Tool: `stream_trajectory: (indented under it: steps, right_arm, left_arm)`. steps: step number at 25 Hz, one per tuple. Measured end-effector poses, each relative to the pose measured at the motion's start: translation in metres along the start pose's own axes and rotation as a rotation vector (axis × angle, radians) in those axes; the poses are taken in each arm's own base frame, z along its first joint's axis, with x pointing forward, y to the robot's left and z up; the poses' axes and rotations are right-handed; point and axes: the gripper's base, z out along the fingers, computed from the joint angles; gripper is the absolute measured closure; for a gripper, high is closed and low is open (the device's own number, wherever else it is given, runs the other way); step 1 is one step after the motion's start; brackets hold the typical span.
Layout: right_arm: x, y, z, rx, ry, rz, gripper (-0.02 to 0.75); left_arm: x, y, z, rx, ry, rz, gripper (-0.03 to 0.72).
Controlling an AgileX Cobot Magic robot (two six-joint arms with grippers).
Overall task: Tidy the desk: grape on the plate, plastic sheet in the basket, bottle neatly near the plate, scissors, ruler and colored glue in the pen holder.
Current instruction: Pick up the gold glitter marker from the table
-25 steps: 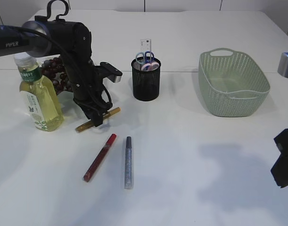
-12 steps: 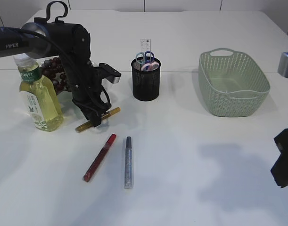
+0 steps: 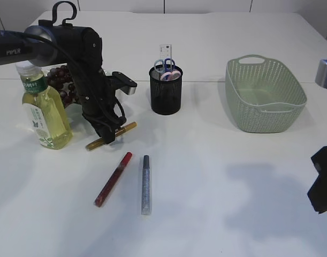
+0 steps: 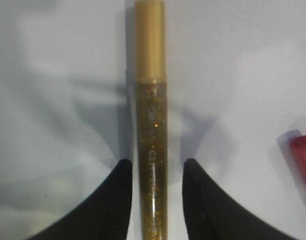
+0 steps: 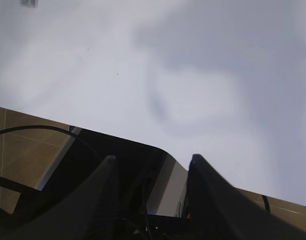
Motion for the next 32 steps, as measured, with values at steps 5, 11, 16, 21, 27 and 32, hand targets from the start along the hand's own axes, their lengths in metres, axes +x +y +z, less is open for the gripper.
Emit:
stream_trajectory:
  steps: [5,11,16,21,27,32]
  right_arm:
    - [0.0,0.0,0.0,0.0,0.0,0.0,0.374]
    - [0.0,0.0,0.0,0.0,0.0,0.0,0.374]
    - [0.0,0.0,0.0,0.0,0.0,0.0,0.374]
    - [0.0,0.0,0.0,0.0,0.0,0.0,0.374]
    - [0.0,0.0,0.0,0.0,0.0,0.0,0.374]
    - [0.0,0.0,0.0,0.0,0.0,0.0,0.374]
  left_arm:
    - [0.0,0.0,0.0,0.0,0.0,0.002,0.445]
    - [0.0,-0.0003,0.0,0.003,0.0,0.0,0.446]
    - [0.0005,-0.0011,0.0,0.013,0.006,-0.002,0.446]
    - [0.0005,-0.0013,0.0,0.014,0.006,-0.002,0.446]
    - [0.0008,-0.0011,0.0065,0.021,0.016,-0.004,0.446]
    - [0.0006,-0.0009,0.0068,0.021,0.016,-0.004,0.456]
